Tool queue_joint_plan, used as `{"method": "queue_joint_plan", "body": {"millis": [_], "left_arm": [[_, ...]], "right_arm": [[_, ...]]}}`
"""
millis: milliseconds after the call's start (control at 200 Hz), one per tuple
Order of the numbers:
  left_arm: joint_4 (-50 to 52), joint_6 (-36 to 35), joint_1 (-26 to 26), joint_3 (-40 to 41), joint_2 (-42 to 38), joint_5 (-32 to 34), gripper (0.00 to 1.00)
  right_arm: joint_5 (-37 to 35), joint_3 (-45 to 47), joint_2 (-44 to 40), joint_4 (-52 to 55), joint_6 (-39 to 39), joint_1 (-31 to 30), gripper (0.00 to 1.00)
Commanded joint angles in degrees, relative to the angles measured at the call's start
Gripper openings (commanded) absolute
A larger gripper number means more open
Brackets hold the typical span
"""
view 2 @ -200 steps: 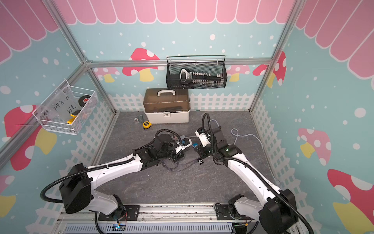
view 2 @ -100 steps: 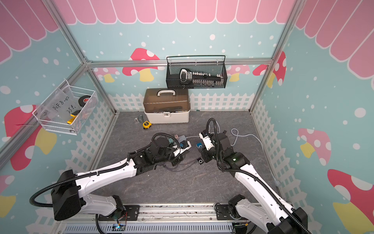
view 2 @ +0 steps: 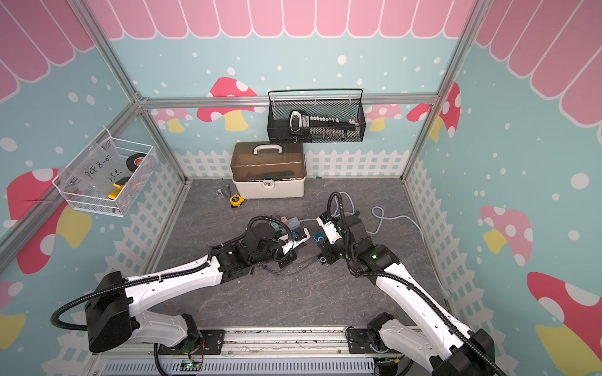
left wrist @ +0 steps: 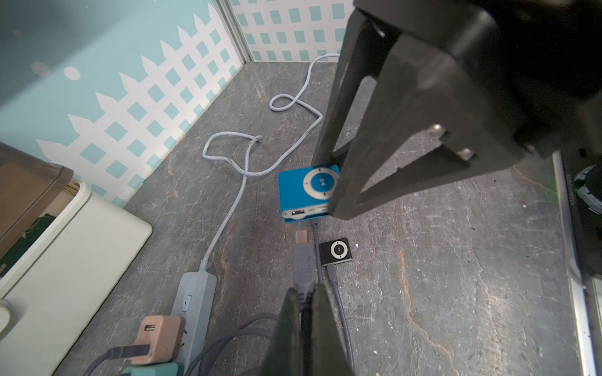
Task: Charge mp3
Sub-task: Insert the charging cable into the MP3 player.
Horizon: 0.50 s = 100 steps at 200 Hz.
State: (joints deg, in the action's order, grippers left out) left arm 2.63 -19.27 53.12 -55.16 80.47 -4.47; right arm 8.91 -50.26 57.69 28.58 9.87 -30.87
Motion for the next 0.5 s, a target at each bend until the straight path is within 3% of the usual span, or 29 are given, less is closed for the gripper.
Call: {"method": "queue_joint_plan", "body": {"millis": [0, 495], "left_arm": [[-1.37, 0.28, 0.49, -1.16, 1.0, 0.44, 0.0], [-2.63, 0.05, 0.55, -2.17, 1.9, 0.54, 0.0]], "right_arm": [[0.16, -0.73, -0.13, 0.0, -0.98, -0.3, 0.03], [-0.12, -0.19, 0.14, 0.86, -0.73, -0.34, 0.03]]}}
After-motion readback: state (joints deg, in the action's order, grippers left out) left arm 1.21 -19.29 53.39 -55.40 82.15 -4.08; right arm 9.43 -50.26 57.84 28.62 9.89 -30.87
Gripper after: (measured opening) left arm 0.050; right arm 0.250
